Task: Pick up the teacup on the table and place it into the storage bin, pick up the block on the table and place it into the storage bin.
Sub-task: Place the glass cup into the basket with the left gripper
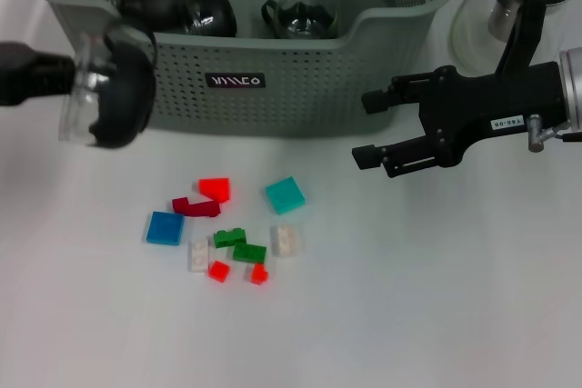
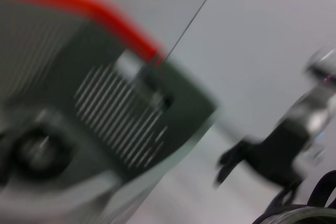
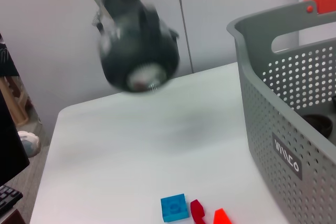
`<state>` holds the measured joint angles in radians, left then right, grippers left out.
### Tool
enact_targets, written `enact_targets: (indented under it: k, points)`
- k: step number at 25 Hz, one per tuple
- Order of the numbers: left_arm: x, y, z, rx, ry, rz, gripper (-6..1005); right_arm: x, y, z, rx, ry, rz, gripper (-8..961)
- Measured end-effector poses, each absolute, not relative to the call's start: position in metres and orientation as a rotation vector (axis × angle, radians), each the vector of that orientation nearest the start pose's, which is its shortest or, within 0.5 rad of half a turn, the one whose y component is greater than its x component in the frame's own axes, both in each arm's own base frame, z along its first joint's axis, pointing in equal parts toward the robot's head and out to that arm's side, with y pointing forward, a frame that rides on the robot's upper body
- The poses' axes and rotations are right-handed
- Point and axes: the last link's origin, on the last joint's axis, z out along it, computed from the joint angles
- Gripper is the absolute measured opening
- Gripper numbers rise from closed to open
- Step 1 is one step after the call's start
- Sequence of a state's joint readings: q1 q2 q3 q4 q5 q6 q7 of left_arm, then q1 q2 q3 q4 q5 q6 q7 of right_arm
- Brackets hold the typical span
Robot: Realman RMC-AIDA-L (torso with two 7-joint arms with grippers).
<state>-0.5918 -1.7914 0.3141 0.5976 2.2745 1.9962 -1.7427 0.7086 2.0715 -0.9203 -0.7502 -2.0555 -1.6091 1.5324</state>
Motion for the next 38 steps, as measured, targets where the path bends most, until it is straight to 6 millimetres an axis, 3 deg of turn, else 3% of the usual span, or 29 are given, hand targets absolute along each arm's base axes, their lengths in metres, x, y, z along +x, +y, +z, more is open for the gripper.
enact_targets:
  k: [9,18,21,23,31,38]
  points:
    - [-0.268,0.318,0.139,-2.714,-1.001,-1.041,47,0.185,0.357,-0.017,-3.060,0.363,0.487,850]
    - [-0.222,0.377,0.157,-2.461,-0.977,-1.280,49,0.183,0.357,-0.017,-3.043,0.366,0.529,850]
    - [-0.212,0.390,0.161,-2.424,-0.999,-1.280,50,0.181,0.356,-0.018,-3.028,0.364,0.579,850]
    - [-0.197,0.411,0.164,-2.416,-1.033,-1.118,50,0.180,0.356,-0.018,-3.011,0.373,0.609,851]
    - [-0.162,0.449,0.155,-2.445,-0.984,-0.586,52,0.183,0.357,-0.024,-2.940,0.410,0.701,850]
    - [-0.150,0.476,0.110,-2.386,-0.892,-0.047,54,0.184,0.351,-0.027,-2.938,0.410,0.775,851]
